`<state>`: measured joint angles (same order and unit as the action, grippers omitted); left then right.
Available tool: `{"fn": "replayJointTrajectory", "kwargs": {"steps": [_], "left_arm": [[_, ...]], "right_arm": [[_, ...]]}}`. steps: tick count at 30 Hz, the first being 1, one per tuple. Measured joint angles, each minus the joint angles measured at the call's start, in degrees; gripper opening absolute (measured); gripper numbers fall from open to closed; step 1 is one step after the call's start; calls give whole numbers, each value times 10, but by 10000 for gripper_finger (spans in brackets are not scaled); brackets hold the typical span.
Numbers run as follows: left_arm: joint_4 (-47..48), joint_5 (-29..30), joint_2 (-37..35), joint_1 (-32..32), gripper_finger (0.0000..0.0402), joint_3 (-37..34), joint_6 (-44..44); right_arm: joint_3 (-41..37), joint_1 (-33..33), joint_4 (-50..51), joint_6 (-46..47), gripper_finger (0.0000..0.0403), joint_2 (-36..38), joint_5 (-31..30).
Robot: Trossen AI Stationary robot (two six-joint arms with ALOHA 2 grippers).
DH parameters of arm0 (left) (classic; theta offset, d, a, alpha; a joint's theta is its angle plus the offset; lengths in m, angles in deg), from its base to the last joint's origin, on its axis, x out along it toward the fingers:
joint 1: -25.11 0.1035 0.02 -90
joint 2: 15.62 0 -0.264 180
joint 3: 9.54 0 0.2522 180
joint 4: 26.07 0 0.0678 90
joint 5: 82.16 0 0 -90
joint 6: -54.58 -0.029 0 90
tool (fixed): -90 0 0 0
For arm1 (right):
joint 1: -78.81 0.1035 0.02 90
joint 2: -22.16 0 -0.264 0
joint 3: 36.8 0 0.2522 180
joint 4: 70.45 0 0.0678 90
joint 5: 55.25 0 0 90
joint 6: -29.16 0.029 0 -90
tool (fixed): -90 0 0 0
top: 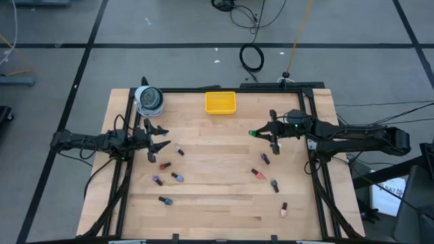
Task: Pick & Place Nail Polish
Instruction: Put the green nail polish bottle into the yellow bin
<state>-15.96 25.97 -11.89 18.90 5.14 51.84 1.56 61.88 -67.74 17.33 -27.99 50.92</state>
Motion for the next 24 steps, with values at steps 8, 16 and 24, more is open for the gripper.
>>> {"fn": "replayJointTrajectory", "kwargs": {"steps": [8,16,24], "left_arm": [[0,0,0,0,214,0,0],[-63,0,0,0,214,-1,11],[-98,1,0,0,214,-1,61]], "right_arm": [[-12,34,-69,19,51,0,22],[-52,43,-161,20,51,-11,21],[-75,44,-207,35,51,-35,-9]]}}
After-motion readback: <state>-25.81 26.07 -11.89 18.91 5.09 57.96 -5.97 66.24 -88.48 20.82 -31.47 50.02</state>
